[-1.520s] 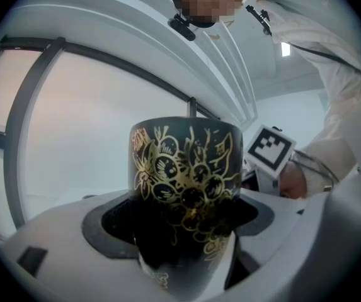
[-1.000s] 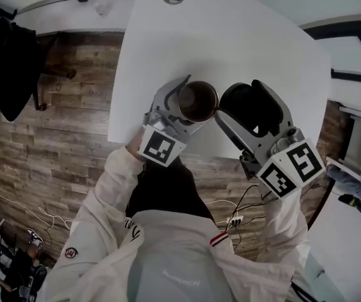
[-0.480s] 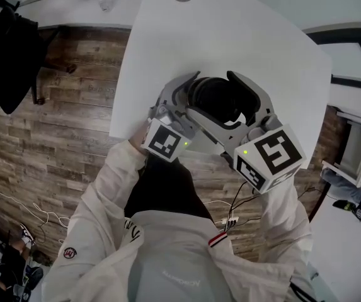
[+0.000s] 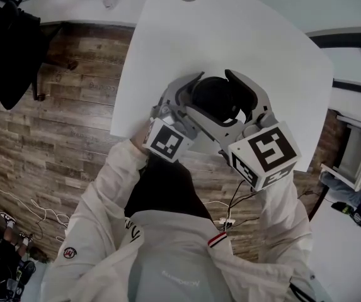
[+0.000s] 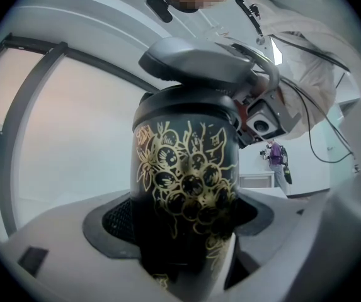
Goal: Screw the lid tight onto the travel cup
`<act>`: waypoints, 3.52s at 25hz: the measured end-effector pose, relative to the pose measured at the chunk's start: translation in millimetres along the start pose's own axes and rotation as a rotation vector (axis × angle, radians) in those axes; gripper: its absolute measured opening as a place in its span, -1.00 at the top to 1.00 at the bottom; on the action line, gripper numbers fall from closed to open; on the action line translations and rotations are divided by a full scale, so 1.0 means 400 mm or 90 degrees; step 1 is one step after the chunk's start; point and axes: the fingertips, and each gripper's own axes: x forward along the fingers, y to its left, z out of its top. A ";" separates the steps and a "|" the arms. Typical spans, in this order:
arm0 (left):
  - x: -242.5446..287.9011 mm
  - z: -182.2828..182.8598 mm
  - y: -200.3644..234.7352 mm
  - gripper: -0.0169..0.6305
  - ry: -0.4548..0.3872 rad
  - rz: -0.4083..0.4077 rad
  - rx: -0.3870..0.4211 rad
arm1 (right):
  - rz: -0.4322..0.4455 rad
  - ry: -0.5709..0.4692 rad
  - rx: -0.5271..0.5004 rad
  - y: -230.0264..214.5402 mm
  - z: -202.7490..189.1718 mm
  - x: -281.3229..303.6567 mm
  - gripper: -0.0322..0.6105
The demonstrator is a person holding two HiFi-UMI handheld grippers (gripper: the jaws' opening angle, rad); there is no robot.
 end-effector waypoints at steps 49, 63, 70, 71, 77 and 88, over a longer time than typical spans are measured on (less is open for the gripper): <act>0.021 -0.031 -0.026 -0.34 0.032 -0.066 0.033 | -0.097 -0.371 0.063 -0.018 -0.022 -0.076 -0.47; 0.007 -0.042 -0.065 -0.34 0.024 -0.281 0.022 | 0.369 -0.289 -0.138 0.037 -0.049 -0.067 -0.47; 0.020 -0.035 -0.041 -0.34 0.021 -0.214 0.001 | 0.233 -0.374 -0.058 0.007 -0.010 -0.060 -0.47; 0.021 -0.037 -0.034 -0.34 0.024 -0.186 -0.007 | 0.178 -0.390 -0.034 -0.001 -0.005 -0.058 -0.47; 0.034 -0.044 -0.025 -0.34 0.030 -0.061 0.009 | -0.097 -0.417 0.048 -0.036 -0.021 -0.070 -0.47; 0.019 -0.042 -0.060 -0.34 0.034 -0.254 0.025 | 0.211 -0.374 -0.054 -0.006 -0.053 -0.133 -0.47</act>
